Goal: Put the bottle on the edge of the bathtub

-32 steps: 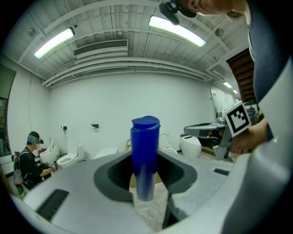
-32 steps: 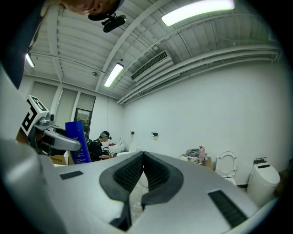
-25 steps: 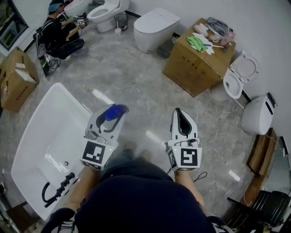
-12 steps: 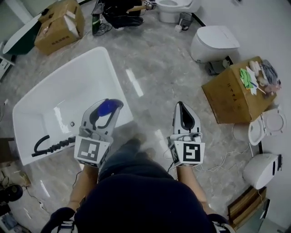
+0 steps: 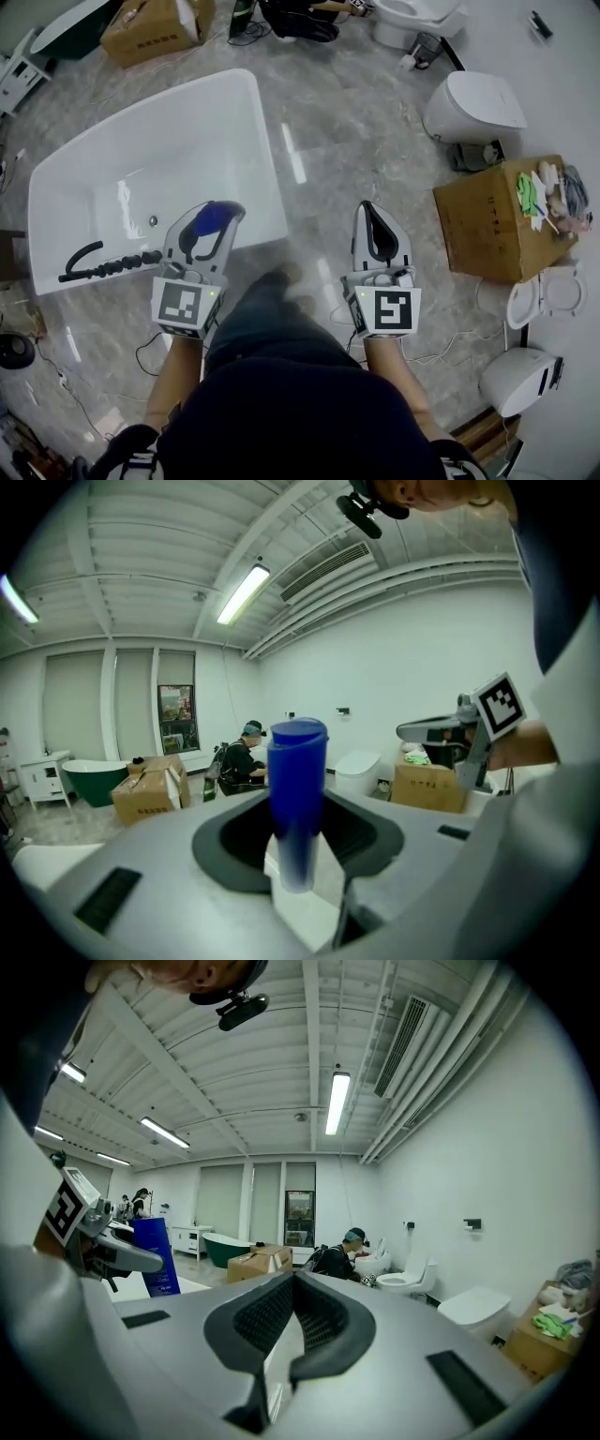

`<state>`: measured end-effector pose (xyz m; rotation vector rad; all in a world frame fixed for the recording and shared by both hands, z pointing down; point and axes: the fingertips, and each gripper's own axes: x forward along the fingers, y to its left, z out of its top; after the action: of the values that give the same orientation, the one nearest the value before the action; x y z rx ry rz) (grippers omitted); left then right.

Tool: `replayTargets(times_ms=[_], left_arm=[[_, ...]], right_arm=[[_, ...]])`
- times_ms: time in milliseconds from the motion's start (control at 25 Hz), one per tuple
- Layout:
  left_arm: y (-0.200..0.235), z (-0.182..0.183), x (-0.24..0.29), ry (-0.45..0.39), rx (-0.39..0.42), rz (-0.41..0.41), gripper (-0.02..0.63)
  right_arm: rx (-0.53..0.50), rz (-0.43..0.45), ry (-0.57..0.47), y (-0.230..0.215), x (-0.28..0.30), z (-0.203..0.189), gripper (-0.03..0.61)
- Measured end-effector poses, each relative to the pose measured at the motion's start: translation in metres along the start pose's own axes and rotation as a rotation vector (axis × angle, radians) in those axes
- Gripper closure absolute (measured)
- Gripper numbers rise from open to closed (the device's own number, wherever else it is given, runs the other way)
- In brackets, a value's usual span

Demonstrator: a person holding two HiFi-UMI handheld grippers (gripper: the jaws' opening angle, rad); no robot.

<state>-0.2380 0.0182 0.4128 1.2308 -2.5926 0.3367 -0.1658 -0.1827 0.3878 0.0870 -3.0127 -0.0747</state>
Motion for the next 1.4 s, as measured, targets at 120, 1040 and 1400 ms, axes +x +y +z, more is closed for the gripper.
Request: replayTargets(times_ms=[120, 1040, 1400], left_arm=[[-0.003, -0.01, 0.007, 0.015, -0.023, -0.016, 0.463], [-0.065, -0.15, 0.084, 0.064, 0.101, -0.259, 0.463], [-0.075, -0.197, 0.107, 0.116, 0.101, -0.309, 0.463]], right_arm=[[-0.006, 0.016, 0.014, 0.004, 0.002, -0.006, 0.561], [-0.023, 0.088, 0.121, 0.028, 0.026, -0.1, 0.561], [-0.006, 0.108, 0.166, 0.035, 0.036, -0.124, 0.561]])
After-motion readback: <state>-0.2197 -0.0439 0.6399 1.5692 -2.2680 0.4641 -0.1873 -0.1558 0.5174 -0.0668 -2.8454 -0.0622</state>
